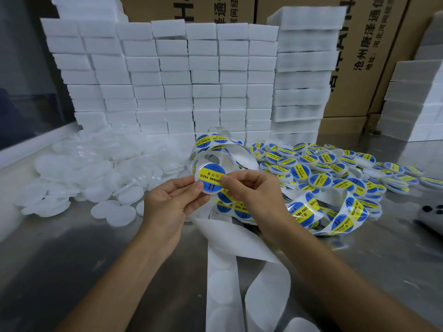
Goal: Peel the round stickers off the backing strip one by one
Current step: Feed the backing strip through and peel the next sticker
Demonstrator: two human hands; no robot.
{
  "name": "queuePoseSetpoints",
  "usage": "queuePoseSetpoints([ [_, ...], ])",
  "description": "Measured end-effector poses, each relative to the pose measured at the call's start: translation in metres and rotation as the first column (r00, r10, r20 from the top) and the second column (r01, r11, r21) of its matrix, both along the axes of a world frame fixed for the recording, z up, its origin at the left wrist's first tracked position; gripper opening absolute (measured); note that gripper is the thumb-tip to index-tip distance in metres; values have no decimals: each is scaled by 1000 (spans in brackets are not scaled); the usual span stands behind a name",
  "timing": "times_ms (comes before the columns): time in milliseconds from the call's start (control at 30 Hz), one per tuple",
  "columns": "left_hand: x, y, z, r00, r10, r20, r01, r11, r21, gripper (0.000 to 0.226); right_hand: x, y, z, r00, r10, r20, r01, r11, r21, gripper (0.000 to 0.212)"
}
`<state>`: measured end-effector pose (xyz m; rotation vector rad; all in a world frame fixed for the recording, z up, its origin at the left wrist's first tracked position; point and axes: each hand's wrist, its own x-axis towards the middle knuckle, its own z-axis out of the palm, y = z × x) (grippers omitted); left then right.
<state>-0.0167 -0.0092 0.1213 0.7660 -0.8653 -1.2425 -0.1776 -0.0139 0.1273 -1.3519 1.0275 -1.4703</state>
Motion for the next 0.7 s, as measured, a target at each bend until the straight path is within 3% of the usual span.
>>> queuePoseSetpoints([
  [333,0,1,0,996,54,77,-51,998,-39,29,0,0,-1,999,-24,-36,24,1000,13,5],
  [433,0,2,-1,980,112,163,-96,990,-102,16,0,0,-1,998,-41,-54,42,999,18,6],
  [700,-7,3,-6,866,294,405,-151,925,-349,27,-4,-6,-3,980,-96,-176,108,993,58,10],
])
